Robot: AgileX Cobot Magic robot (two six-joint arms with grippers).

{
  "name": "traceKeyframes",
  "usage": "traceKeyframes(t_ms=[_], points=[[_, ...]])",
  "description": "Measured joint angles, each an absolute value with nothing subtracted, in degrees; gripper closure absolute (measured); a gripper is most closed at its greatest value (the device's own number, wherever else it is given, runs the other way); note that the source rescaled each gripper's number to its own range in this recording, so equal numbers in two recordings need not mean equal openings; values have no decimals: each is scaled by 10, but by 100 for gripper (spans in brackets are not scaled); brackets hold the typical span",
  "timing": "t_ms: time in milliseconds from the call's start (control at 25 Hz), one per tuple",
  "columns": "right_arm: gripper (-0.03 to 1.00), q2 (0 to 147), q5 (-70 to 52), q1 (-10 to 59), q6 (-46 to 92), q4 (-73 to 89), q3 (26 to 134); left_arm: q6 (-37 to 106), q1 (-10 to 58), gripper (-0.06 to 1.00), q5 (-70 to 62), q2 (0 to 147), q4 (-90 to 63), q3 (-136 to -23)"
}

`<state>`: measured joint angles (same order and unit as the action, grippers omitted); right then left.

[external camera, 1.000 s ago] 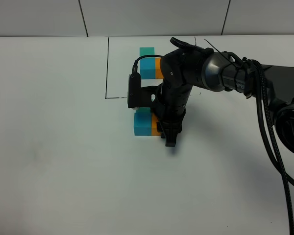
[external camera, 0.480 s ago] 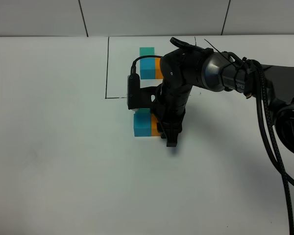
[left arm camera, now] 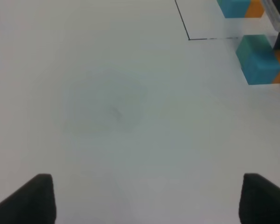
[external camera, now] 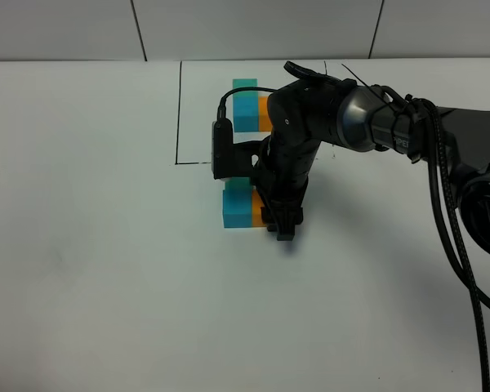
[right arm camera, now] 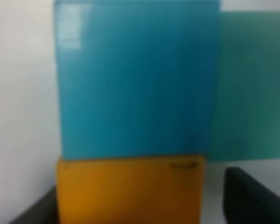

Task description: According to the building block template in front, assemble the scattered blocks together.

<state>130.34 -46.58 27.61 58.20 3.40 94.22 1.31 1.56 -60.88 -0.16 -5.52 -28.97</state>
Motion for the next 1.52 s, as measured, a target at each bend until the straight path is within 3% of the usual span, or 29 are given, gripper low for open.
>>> traceKeyframes(t_ms=[160,280,400,600,840,1240,1520], points=[[24,1290,-469,272,546,47,936,13,16,13,-609,-2,-55,-290],[15,1258,-488,251,506,54,935,13,16,13,-609,-2,-55,-290],[13,1220,-490,202,419,70,935,13,16,13,-609,-2,-55,-290],[13,1193,-475,60,270,131,932,13,16,13,-609,-2,-55,-290],[13,1108,-436,-56,244,149,837,13,16,13,-609,-2,-55,-290],[13,829,-403,-104,240,128,603,13,16,13,-609,-2,-55,-290],[13,627,-455,-104,190,128,493,13,16,13,-609,-2,-55,-290]])
